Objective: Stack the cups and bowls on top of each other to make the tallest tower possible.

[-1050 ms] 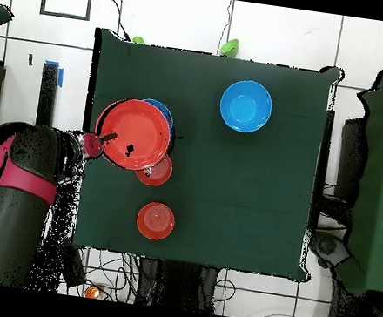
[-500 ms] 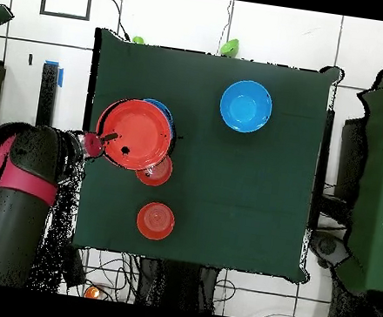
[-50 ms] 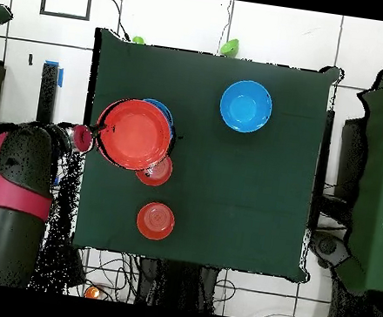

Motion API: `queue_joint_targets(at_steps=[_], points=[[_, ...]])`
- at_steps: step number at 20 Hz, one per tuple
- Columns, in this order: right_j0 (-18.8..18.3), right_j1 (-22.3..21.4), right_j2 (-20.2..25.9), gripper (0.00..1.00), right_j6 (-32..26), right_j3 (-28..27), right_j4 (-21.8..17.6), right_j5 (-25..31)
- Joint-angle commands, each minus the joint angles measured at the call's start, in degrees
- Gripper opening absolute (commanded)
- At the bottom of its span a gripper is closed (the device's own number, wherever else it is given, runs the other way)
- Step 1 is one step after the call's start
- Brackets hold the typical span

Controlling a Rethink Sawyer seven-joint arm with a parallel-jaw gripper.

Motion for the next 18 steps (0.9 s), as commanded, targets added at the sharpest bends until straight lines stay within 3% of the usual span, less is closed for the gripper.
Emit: queue_joint_targets(at_steps=[1,8,11,13,15,18], points=[[-1.82,-2.33,6.13,1.0,3.99,3.93,1.77,2.03],[-1.29,-1.18,6.08,1.0,5.48,4.04,1.15,0.8],[-1.87,-2.71,6.73,1.0,2.9,4.73,1.1,2.17],[-3.25,-6.22,7.12,1.0,0.15,6.81,1.58,2.95],[-7.01,-11.7,8.49,1.0,-4.57,10.85,3.12,3.0],[-15.77,-20.2,12.19,1.0,-14.03,18.84,6.61,-0.13]])
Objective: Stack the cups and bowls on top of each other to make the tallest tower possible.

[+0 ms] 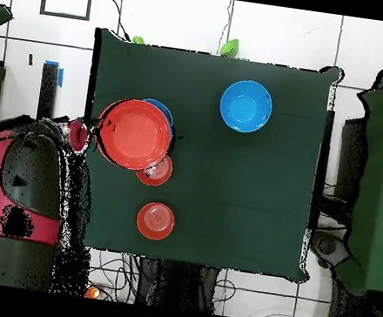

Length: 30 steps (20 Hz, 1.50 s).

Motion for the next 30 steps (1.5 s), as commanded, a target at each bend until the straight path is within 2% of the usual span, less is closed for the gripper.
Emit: queue_joint_targets(at_steps=[1,4,8,11,16,20,24,30], points=[[-13.78,-13.83,10.18,1.0,-15.79,17.37,4.82,-0.92],[-22.39,-18.77,14.94,1.0,-24.04,23.77,7.77,-4.12],[-32.73,-23.11,21.56,1.0,-32.97,31.29,11.5,-7.78],[-38.65,-24.87,25.51,1.0,-36.01,35.37,13.28,-9.62],[-48.62,-26.83,32.71,1.0,-45.69,39.65,17.1,-10.58],[-55.34,-26.75,38.04,1.0,-51.18,42.07,19.3,-11.99],[-61.48,-25.97,43.83,1.0,-54.91,44.39,19.89,-14.52],[-66.49,-23.23,49.47,1.0,-52.99,43.57,15.62,-15.62]])
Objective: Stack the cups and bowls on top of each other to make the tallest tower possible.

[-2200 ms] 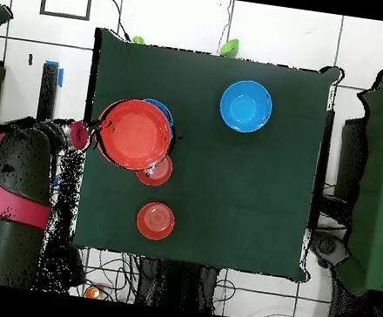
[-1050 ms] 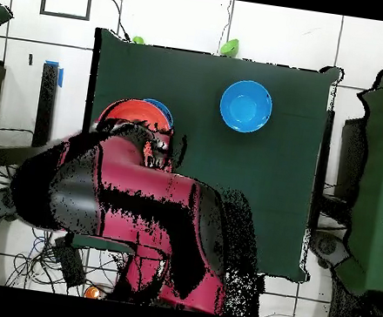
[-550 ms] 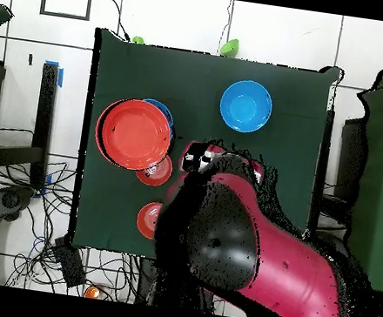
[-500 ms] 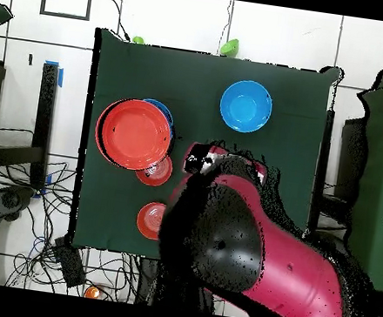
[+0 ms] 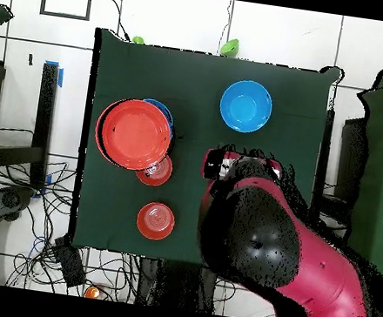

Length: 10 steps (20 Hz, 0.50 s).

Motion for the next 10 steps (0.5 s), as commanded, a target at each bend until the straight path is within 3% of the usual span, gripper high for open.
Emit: queue_joint_targets(at_steps=[1,10], points=[[-4.29,4.51,14.14,1.0,-16.27,7.52,-3.87,-2.5],[-8.47,9.22,19.6,1.0,-11.98,4.49,-11.61,-2.45]])
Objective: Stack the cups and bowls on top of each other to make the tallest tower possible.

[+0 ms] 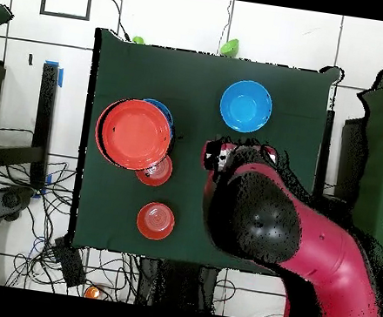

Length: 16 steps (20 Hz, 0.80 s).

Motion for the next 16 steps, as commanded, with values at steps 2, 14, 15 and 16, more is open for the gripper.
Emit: queue_joint_targets(at_steps=[2,14,15,16], points=[[-1.26,8.16,8.41,1.0,-9.56,2.76,-9.66,-0.81],[-0.27,13.29,6.58,1.0,-3.31,-2.28,-17.24,2.19],[-0.24,13.37,6.53,1.0,-3.07,-2.4,-17.54,2.27],[-0.22,13.45,6.49,1.0,-2.82,-2.52,-17.83,2.35]])
